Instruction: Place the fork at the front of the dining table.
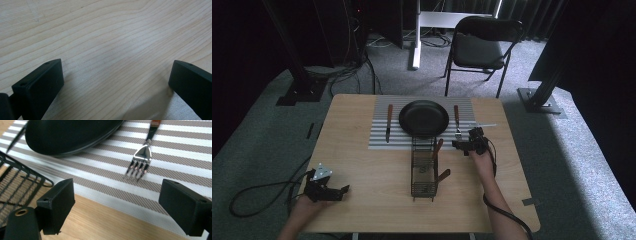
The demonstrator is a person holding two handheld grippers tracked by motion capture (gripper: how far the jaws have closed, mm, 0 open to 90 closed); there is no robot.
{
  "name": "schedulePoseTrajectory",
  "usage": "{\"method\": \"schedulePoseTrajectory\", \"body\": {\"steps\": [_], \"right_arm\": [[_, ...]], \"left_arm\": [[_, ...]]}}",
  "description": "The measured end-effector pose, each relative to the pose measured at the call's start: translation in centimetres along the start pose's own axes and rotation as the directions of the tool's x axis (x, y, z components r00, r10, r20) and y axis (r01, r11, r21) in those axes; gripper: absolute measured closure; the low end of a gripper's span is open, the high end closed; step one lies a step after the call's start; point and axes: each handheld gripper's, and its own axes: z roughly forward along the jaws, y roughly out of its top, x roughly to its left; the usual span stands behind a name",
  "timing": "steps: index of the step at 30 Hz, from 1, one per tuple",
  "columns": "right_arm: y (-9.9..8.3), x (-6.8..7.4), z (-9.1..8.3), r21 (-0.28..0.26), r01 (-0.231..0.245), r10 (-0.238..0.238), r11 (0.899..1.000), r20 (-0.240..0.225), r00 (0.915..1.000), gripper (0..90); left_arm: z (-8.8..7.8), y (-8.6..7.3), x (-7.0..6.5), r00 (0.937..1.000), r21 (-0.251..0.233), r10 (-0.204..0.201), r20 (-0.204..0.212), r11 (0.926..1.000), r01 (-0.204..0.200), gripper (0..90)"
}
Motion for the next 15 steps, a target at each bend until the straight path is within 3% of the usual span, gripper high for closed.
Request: {"method": "schedulePoseTrajectory", "body": {"steps": [15], "right_arm": [[-2.2,-0.1,-2.5,-0.065,0.022,-0.019,0.998,0.053,0.9984,12.5]], "left_arm": [[0.0,0.0,0.0,1.0,0.0,0.0,0.0,1.0,0.0,0.0]]}}
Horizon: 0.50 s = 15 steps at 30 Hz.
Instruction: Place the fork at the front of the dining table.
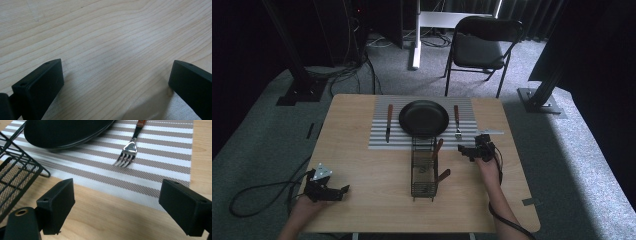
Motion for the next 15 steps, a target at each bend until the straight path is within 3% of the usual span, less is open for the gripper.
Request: {"method": "schedulePoseTrajectory", "body": {"steps": [7,15], "right_arm": [[-1.1,-0.2,-1.0,-0.011,0.004,-0.004,1.0,0.007,1.0,12.5],[-3.6,-1.3,-2.4,-0.02,-0.003,0.004,1.0,0.047,0.9989,12.5]], "left_arm": [[0.0,0.0,0.0,1.0,0.0,0.0,0.0,1.0,0.0,0.0],[0.0,0.0,0.0,1.0,0.0,0.0,0.0,1.0,0.0,0.0]]}}
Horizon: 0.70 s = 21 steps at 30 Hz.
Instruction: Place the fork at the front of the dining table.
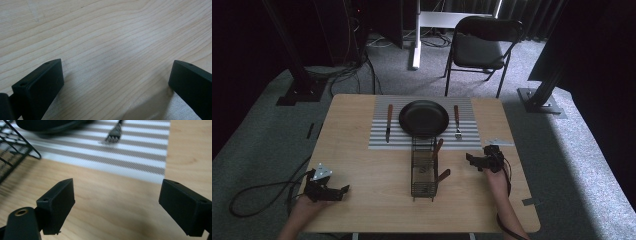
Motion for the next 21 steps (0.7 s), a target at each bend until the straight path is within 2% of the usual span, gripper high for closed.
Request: {"method": "schedulePoseTrajectory", "body": {"steps": [6,11,16,21], "right_arm": [[-1.8,-0.5,-0.7,0.007,-0.003,0.003,1.0,0.019,0.9998,12.5],[-3.0,-1.0,-1.9,-0.009,-0.012,0.013,1.0,0.036,0.9993,12.4],[-4.4,-1.5,-3.0,-0.01,-0.006,0.007,1.0,0.07,0.9975,12.4],[-5.7,-2.0,-3.8,0.005,0.012,-0.012,1.0,0.074,0.9972,12.4]], "left_arm": [[0.0,0.0,0.0,1.0,0.0,0.0,0.0,1.0,0.0,0.0],[0.0,0.0,0.0,1.0,0.0,0.0,0.0,1.0,0.0,0.0],[0.0,0.0,0.0,1.0,0.0,0.0,0.0,1.0,0.0,0.0],[0.0,0.0,0.0,1.0,0.0,0.0,0.0,1.0,0.0,0.0]]}}
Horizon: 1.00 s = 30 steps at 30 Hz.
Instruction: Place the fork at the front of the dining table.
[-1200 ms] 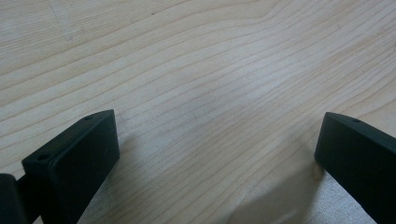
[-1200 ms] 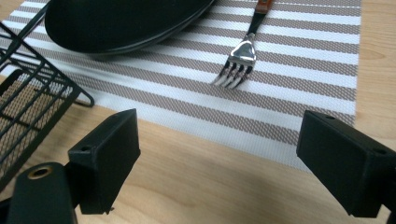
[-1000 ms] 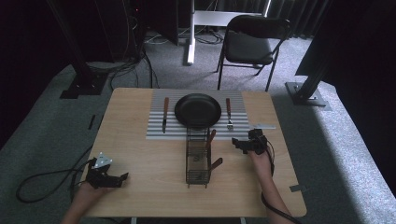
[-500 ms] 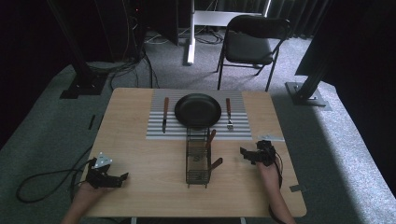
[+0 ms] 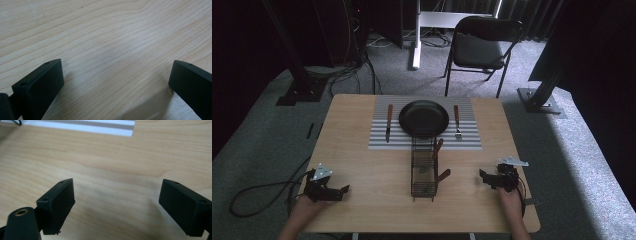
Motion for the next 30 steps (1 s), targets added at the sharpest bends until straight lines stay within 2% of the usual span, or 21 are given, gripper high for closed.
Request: {"method": "schedulePoseTrajectory", "body": {"steps": [3,6,8,10,13,15,17,19,21,30], "right_arm": [[-0.6,-0.1,-0.5,0.002,0.02,-0.02,1.0,-0.001,0.9998,12.4],[-1.1,-0.3,-0.9,0.003,0.04,-0.04,0.999,-0.024,0.9989,12.4],[-1.4,-0.4,-1.2,0.013,0.055,-0.055,0.998,-0.002,0.9985,12.4],[-1.8,-0.6,-1.5,0.012,0.038,-0.037,0.999,-0.01,0.9992,12.4],[-2.4,-0.8,-2.0,0.012,0.027,-0.028,1.0,0.006,0.9996,12.4],[-2.9,-1.0,-2.2,0.017,0.021,-0.021,1.0,0.024,0.9995,12.5],[-3.2,-1.1,-2.6,0.018,0.018,-0.019,1.0,0.062,0.9979,12.4],[-3.5,-1.2,-2.9,0.022,0.015,-0.016,1.0,0.065,0.9978,12.4],[-3.9,-1.1,-3.1,0.019,0.028,-0.03,0.999,0.108,0.9938,11.9],[-5.0,-1.3,-4.2,0.016,0.022,-0.023,1.0,0.11,0.9937,12.3]], "left_arm": [[0.0,0.0,0.0,1.0,0.0,0.0,0.0,1.0,0.0,0.0],[0.0,0.0,0.0,1.0,0.0,0.0,0.0,1.0,0.0,0.0],[0.0,0.0,0.0,1.0,-0.001,-0.001,0.0,1.0,0.001,0.0],[0.0,0.0,0.0,1.0,0.003,0.002,0.0,1.0,-0.002,0.0],[0.0,0.0,0.0,1.0,0.0,0.001,0.001,1.0,-0.001,0.0],[0.0,0.0,0.0,1.0,0.001,0.001,0.0,1.0,-0.001,0.0],[0.0,0.0,0.0,1.0,0.001,0.001,0.0,1.0,-0.001,0.0],[0.0,0.0,0.0,1.0,0.001,0.001,0.001,1.0,-0.001,0.0],[0.0,0.0,0.0,1.0,0.001,0.001,0.001,1.0,-0.001,0.0],[0.0,0.0,0.0,1.0,0.001,0.001,0.0,1.0,-0.001,0.0]]}}
